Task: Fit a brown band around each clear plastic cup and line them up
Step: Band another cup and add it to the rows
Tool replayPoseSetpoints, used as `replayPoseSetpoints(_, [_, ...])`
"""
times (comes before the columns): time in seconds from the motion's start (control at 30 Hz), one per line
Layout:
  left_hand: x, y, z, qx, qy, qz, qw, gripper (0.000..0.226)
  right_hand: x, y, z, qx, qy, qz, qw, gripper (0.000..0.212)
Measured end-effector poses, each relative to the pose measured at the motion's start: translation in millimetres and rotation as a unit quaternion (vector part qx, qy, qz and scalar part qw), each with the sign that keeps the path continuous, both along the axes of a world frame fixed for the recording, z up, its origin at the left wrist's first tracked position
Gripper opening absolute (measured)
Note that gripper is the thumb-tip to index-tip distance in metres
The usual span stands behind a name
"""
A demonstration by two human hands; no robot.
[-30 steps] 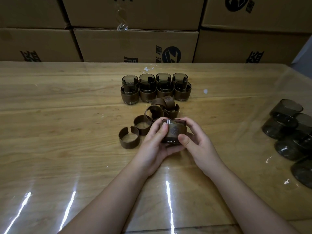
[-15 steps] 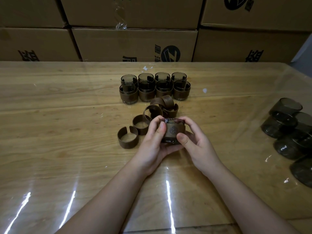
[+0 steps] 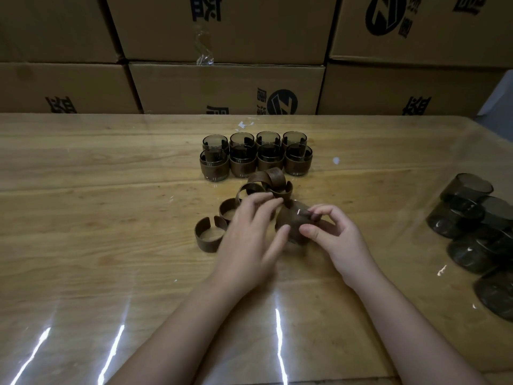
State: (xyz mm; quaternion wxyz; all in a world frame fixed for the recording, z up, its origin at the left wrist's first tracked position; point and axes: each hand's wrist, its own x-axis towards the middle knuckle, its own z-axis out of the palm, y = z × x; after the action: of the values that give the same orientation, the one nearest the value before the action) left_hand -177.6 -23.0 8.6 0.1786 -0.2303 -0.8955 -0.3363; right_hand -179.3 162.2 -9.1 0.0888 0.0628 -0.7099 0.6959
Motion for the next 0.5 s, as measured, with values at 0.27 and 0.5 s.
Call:
replayPoseSetpoints(0.27, [-73.5,-28.0,34.3,-0.255,-0.056,0.05,0.964,0.068,-10.8,12.8,-12.4,-0.081,-0.018,-0.143,0.986,0.018])
replayPoseSetpoints(0.5, [-127.4,7.8,24.8,-0.254,-0.186,-0.003,0.949,0.096,-16.5,19.0,-12.8,-0.096,-0.009,-0.163,0.982,0.017])
